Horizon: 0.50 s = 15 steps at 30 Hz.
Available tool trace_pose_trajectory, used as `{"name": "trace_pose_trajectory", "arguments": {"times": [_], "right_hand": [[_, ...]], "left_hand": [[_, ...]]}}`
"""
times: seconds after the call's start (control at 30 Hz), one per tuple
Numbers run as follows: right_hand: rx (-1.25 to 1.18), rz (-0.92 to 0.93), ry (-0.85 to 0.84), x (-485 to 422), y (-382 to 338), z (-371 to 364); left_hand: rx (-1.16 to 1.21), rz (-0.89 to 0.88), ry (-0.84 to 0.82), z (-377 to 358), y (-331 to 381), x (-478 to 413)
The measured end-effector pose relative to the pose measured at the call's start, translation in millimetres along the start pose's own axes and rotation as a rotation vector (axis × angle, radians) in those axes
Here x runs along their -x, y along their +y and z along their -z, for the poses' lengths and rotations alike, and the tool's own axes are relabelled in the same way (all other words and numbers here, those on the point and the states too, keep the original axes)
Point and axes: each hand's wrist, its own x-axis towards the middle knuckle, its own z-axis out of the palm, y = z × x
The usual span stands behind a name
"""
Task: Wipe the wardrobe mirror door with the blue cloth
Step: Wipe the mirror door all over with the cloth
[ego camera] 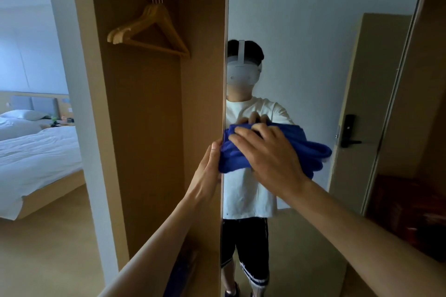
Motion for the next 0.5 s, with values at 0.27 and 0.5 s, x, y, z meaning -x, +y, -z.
{"name": "trace_pose_trajectory", "arguments": {"times": [0.27,0.5], "right_hand": [[-0.047,0.132,-0.22,74,-45,-37],[-0.034,0.101,-0.212,65,-37,-31]], "left_hand": [[-0.056,0.007,-0.033,3,-14,8],[-0.066,0.039,-0.025,5,-26,13]]}}
